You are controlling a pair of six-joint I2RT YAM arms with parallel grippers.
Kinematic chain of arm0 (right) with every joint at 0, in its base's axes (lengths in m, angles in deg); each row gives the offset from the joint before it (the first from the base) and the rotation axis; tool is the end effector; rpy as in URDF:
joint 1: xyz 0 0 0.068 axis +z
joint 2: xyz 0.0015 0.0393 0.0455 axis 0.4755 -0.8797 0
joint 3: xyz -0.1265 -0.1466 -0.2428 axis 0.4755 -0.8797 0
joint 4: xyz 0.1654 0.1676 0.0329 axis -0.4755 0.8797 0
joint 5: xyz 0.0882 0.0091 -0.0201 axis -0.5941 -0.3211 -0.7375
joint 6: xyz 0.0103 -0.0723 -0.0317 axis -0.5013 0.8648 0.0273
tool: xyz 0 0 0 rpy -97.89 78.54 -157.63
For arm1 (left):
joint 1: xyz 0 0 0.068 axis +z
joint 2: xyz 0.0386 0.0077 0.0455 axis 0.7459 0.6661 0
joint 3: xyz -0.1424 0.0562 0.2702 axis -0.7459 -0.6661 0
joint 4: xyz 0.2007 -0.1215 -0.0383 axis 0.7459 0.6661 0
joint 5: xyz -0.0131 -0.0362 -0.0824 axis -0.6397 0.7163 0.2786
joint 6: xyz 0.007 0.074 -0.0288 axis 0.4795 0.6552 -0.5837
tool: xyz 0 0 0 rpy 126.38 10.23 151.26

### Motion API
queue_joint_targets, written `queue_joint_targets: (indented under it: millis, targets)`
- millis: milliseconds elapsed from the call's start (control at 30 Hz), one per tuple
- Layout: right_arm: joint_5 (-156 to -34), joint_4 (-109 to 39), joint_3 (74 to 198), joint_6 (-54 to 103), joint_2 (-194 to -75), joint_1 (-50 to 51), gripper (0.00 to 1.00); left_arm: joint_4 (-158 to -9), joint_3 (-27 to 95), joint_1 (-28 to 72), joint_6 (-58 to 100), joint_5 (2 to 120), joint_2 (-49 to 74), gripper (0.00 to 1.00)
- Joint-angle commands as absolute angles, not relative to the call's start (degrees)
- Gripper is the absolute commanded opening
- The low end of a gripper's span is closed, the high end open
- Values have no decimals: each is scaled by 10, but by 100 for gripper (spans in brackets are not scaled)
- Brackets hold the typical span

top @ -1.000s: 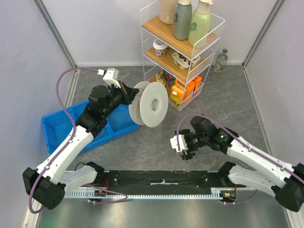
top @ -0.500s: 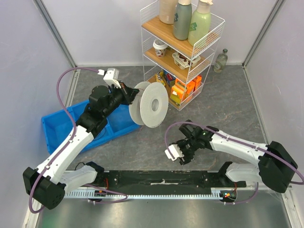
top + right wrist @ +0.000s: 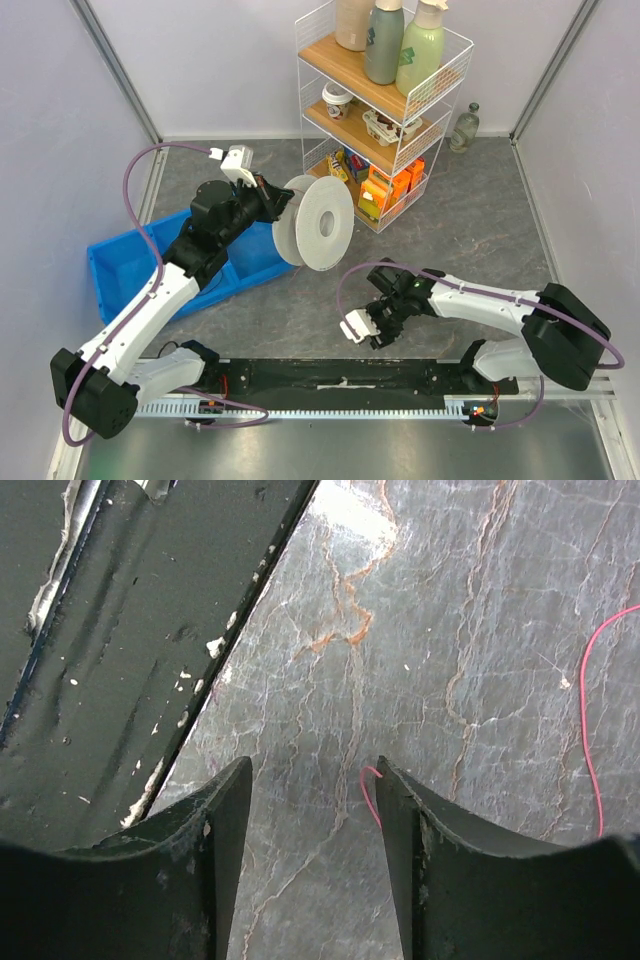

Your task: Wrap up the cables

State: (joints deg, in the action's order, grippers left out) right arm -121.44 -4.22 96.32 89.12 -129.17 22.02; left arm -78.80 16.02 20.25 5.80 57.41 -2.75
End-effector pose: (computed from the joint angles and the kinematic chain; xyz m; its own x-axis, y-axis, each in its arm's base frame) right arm 0.0954 0.1749 0.1887 0.3213 -0.7180 -0.6174 -0.9115 -0.4113 0.0039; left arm 0.2056 -0.1158 0.3914 -0.3628 -0.3178 -0.8760 0.4228 0.7816 -0.4587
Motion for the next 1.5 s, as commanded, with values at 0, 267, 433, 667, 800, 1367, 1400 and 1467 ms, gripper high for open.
queue_joint_targets:
  millis: [0, 267, 433, 667, 800, 1367, 1400, 1467]
  targets:
    - [-1206, -58, 989, 888, -1302, 230, 59, -851, 167, 203, 55, 582, -32, 2]
    - [-1190, -62, 996, 881, -1320, 240, 47, -852, 165, 203, 56, 583, -32, 2]
    - [-1188, -62, 1000, 880, -1326, 240, 41, -851, 162, 203, 56, 583, -34, 2]
    - [-1183, -62, 1005, 878, -1335, 240, 32, -851, 162, 203, 56, 583, -35, 2]
    - [-1181, -66, 1004, 875, -1335, 240, 25, -851, 161, 203, 58, 584, -36, 1]
    - [-1244, -41, 1103, 783, -1234, 277, 0, -750, 217, 203, 75, 471, -1, 2]
    - [-1250, -27, 1124, 773, -1223, 287, 0, -730, 235, 203, 75, 450, 9, 2]
    - [-1254, -11, 1166, 753, -1205, 310, 0, -714, 255, 202, 73, 426, 25, 2]
